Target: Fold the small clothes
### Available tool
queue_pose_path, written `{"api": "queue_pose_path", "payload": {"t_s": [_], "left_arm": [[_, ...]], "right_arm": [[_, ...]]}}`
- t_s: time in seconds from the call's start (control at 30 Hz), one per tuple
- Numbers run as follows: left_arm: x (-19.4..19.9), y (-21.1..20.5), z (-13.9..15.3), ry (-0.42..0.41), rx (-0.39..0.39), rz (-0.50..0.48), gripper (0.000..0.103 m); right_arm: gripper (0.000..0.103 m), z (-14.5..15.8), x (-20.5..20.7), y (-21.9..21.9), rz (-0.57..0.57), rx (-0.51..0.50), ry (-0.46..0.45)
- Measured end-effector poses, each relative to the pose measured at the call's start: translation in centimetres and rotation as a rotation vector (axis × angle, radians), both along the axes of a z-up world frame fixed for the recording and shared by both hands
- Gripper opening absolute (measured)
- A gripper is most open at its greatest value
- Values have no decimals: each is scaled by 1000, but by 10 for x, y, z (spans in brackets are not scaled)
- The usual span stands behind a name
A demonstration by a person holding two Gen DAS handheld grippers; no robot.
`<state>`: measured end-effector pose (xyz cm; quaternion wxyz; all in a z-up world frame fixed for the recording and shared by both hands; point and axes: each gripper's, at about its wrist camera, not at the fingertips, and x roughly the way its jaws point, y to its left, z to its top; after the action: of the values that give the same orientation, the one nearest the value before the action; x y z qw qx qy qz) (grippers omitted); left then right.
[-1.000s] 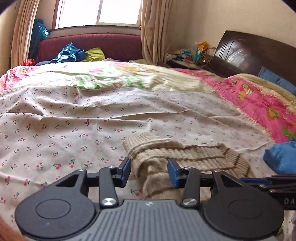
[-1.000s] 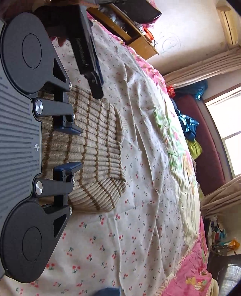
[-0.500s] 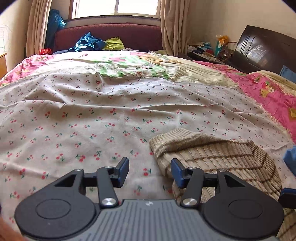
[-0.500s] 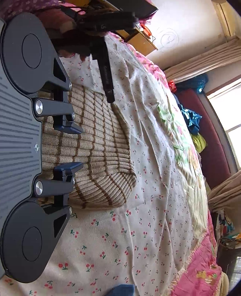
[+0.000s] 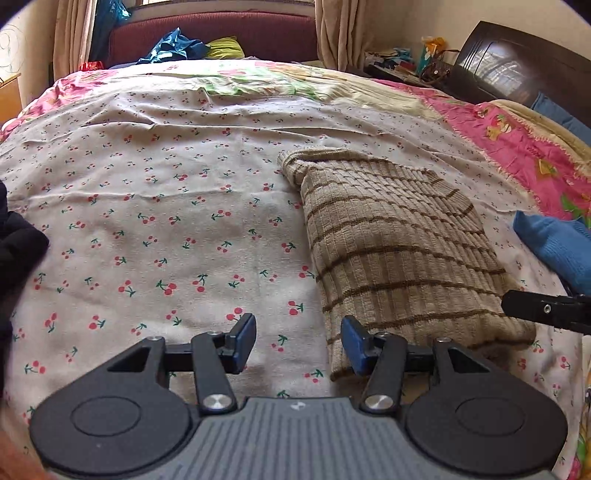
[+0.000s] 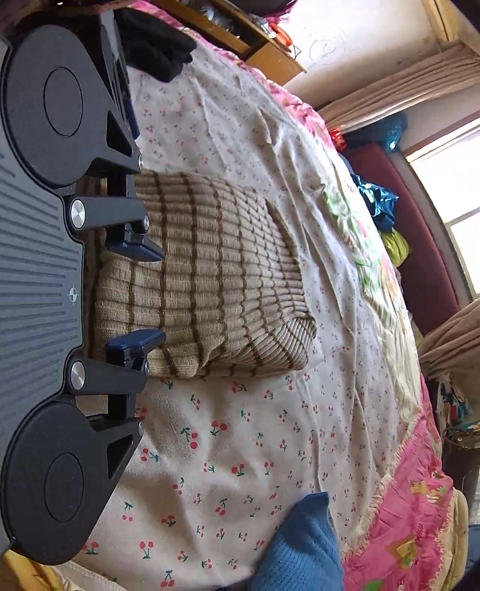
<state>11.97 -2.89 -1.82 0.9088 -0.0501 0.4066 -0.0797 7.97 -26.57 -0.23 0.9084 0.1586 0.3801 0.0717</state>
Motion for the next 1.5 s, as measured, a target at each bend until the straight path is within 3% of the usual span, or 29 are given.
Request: {"api": "queue_pose_path", "payload": {"t_s": [0.2,0.5,0.8,1.23,1.5], "left_arm": [[-28,-6,15,-45,9,-19,68],[-55,-11,15,-63,29,-31,78],[-70,-14,11,-60,34,-50,81],[-86,-17,4,-37,75,-52,103],[-89,-19,1,-20,108,-42,103]], "right_arm": [[41,4,-35,21,18,1,-16],[41,-2,-67,39,7,-41,-3],[42,-4,-83,48,-1,-77,-6],[46,-10,-98,55,-22,-112,-15],[49,-14,-103,52,-45,-122,-15]]}}
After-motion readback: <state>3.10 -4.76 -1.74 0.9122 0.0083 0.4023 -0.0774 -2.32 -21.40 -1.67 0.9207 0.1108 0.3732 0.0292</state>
